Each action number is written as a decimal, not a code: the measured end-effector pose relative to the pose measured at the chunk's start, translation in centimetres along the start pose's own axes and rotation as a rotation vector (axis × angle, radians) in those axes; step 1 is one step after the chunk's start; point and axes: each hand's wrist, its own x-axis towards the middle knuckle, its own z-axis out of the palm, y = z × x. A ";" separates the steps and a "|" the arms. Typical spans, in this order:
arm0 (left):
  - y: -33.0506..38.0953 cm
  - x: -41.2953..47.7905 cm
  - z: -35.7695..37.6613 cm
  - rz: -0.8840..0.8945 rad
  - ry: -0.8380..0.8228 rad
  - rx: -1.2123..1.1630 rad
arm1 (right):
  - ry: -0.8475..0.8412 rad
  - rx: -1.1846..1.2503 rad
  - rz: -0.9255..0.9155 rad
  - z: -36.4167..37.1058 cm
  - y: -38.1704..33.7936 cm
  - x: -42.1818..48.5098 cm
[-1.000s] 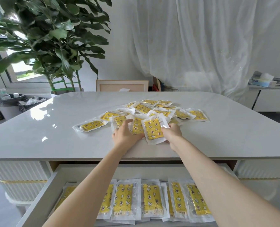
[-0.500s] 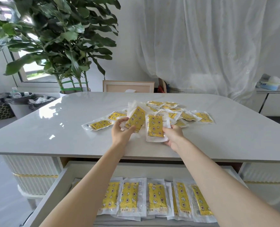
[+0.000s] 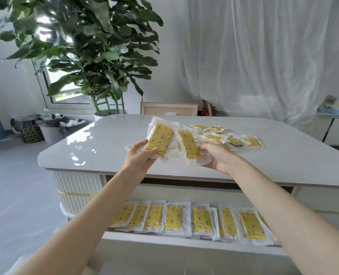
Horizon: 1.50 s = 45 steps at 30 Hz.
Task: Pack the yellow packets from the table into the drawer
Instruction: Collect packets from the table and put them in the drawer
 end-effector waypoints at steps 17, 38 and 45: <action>-9.0 -4.1 -2.7 -0.376 -0.163 0.615 | 0.008 -0.570 0.448 -9.8 9.9 -4.7; -14.0 1.1 -0.5 -0.546 -0.255 0.572 | 0.651 -1.106 0.396 -15.9 17.2 -1.8; -13.7 0.6 -0.7 -0.535 -0.235 0.564 | 0.106 -1.220 0.385 -14.3 18.0 -1.3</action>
